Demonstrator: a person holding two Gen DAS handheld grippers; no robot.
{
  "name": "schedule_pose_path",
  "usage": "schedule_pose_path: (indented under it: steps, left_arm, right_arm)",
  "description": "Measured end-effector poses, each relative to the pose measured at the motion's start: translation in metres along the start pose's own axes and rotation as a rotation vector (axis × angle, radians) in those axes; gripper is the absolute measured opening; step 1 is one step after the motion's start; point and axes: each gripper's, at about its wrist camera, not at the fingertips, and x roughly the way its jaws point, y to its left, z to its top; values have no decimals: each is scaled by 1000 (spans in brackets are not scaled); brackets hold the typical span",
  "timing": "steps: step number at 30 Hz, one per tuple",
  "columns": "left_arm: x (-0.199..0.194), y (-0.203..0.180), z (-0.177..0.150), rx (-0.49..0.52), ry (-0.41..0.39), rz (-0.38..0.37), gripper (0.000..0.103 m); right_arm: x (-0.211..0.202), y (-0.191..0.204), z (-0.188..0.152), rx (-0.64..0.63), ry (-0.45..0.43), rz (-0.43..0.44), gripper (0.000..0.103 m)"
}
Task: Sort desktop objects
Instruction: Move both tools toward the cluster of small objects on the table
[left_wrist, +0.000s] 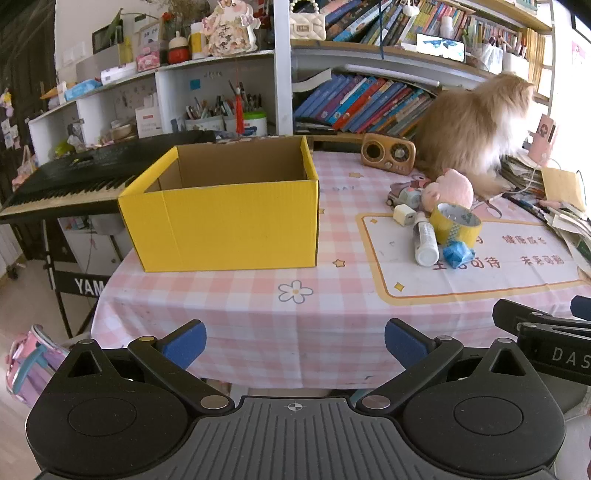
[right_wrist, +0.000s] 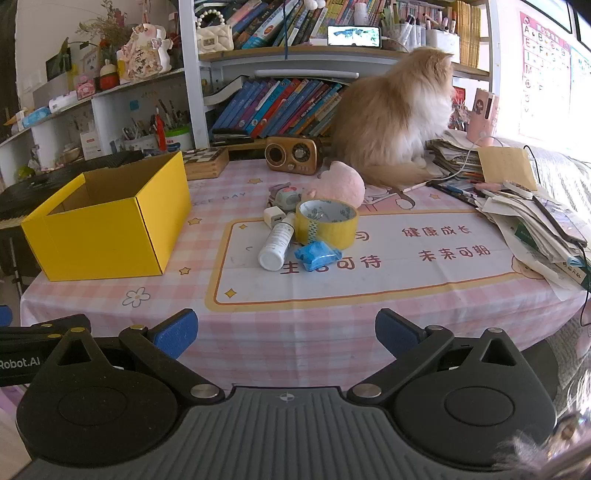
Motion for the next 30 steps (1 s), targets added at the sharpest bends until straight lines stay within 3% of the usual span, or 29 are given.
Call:
schedule_pose_path:
  steps: [30]
  left_arm:
    - [6,2,1,4,14,-3,103]
  right_arm:
    - [3,-3,-1,3,7,-6,103]
